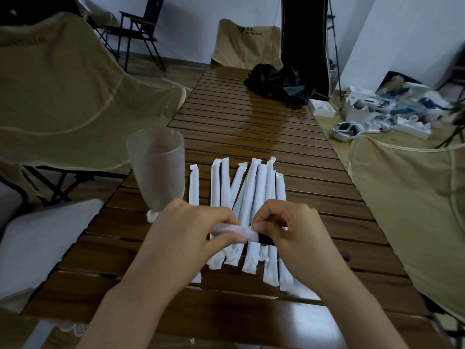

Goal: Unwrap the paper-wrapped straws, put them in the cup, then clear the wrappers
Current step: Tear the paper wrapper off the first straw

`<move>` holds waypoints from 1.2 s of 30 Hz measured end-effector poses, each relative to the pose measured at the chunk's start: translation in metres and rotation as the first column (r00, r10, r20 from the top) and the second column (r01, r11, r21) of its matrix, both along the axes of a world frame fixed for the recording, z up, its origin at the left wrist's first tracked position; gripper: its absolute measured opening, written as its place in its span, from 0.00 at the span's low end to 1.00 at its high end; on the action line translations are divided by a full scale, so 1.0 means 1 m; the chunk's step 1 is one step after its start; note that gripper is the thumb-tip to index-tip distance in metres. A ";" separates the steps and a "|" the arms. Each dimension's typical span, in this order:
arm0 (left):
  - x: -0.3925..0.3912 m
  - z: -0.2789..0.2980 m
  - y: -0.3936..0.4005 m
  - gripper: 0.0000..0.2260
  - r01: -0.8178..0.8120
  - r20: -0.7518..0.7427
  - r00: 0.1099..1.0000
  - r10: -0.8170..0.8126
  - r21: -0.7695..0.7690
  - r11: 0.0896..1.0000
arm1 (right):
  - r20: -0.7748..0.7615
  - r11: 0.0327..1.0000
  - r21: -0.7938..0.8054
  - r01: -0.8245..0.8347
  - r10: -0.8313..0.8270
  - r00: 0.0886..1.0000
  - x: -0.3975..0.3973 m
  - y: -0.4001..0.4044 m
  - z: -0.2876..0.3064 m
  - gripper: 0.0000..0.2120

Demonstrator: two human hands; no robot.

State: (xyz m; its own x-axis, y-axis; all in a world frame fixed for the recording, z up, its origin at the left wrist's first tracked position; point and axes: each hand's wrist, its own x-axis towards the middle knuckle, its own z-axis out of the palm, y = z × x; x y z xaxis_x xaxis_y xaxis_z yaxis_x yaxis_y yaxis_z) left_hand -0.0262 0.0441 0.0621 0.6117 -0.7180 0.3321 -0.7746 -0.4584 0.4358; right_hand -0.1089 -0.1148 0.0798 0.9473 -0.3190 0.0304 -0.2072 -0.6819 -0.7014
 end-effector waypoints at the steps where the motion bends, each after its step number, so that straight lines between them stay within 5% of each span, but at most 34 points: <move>1: 0.002 0.001 0.003 0.20 0.005 -0.074 0.997 0.000 0.059 0.998 | 0.022 0.997 -0.077 -0.026 0.028 0.999 0.001 0.001 -0.001 0.16; 4: 0.003 -0.003 0.011 0.13 0.029 -0.271 0.962 -0.018 0.039 0.999 | 0.071 0.979 -0.195 -0.061 0.076 0.995 0.001 0.000 -0.004 0.15; 8: 0.003 -0.004 0.010 0.12 0.034 -0.154 0.987 -0.050 -0.104 0.994 | 0.161 0.978 -0.207 0.025 0.009 0.987 0.001 0.002 -0.007 0.12; 14: 0.006 -0.003 0.001 0.09 0.167 -0.072 0.982 -0.175 -0.107 0.980 | 0.151 0.982 -0.128 0.140 -0.120 0.981 0.001 0.003 -0.010 0.14; 18: 0.009 -0.011 0.000 0.22 0.233 -0.113 0.961 -0.253 -0.162 0.959 | 0.142 0.967 -0.127 0.220 -0.202 0.969 0.000 0.001 -0.013 0.12; 25: 0.011 -0.007 0.007 0.15 0.087 -0.088 0.990 -0.106 -0.198 0.976 | -0.011 1.000 -0.029 -0.005 0.005 1.000 0.001 -0.006 -0.004 0.02; 34: 0.005 -0.003 0.008 0.13 0.082 -0.268 0.960 -0.082 -0.011 0.997 | 0.103 0.984 -0.176 -0.009 0.028 0.994 0.001 -0.007 -0.007 0.06; 36: 0.005 -0.005 0.009 0.11 0.065 -0.206 0.977 -0.061 0.014 0.998 | 0.129 0.984 -0.181 -0.002 0.026 0.991 0.002 -0.006 -0.008 0.07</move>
State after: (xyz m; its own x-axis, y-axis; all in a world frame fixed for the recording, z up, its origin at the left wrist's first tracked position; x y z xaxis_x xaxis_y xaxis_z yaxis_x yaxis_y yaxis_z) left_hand -0.0214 0.0531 0.0572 0.6189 -0.7625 0.1889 -0.6970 -0.4222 0.5796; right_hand -0.1073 -0.1209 0.0722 0.9355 -0.2842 0.2099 -0.1117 -0.8016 -0.5874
